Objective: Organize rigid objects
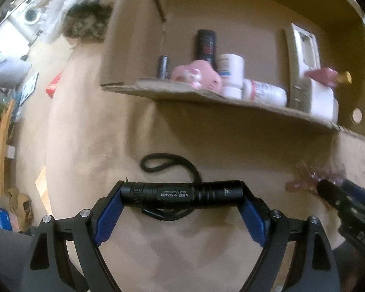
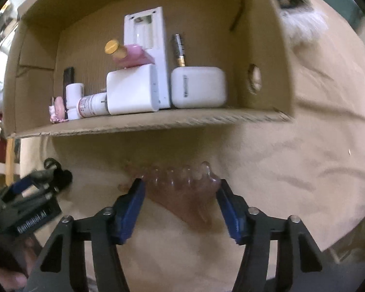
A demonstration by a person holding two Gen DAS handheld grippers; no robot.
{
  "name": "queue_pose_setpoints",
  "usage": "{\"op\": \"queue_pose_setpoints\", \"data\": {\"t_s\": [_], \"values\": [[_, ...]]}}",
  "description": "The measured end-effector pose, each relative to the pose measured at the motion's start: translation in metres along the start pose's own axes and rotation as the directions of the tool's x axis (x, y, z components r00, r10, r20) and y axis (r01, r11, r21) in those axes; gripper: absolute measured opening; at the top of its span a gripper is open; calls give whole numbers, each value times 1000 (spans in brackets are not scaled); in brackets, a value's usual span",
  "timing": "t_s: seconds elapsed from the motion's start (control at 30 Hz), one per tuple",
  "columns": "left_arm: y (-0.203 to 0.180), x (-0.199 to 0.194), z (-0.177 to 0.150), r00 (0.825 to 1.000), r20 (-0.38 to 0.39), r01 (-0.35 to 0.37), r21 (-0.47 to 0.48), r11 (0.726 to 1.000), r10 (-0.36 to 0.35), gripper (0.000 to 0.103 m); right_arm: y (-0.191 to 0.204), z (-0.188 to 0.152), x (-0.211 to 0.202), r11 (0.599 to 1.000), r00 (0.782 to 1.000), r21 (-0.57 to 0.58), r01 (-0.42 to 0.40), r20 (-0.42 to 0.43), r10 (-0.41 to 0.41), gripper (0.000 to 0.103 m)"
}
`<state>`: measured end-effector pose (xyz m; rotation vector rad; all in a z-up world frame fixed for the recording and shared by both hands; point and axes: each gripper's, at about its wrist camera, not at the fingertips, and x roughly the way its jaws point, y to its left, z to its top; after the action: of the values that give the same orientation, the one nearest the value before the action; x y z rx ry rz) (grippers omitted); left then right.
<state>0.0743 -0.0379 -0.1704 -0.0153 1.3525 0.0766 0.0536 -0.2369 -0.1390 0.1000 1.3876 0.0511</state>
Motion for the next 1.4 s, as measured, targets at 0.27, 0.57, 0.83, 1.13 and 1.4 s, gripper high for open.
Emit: {"op": "queue_pose_setpoints", "data": {"t_s": [0.27, 0.57, 0.83, 1.13, 1.4], "values": [[11, 0, 3, 999, -8, -34, -49, 998, 34, 86, -9, 4, 22, 993, 995, 92, -77, -63, 83, 102], [25, 6, 1, 999, -36, -25, -103, 994, 22, 86, 13, 16, 40, 981, 991, 144, 130, -33, -126, 103], [28, 8, 5, 999, -45, -20, -130, 991, 14, 86, 23, 1, 42, 974, 982, 145, 177, 39, -184, 103], [31, 10, 6, 999, -38, -15, -141, 990, 10, 86, 33, -5, 34, 990, 990, 44, 134, 37, -135, 103], [28, -1, 1, 1000, -13, -23, -114, 993, 22, 86, 34, -7, -11, 999, 997, 7, 53, 62, -53, 102]]}}
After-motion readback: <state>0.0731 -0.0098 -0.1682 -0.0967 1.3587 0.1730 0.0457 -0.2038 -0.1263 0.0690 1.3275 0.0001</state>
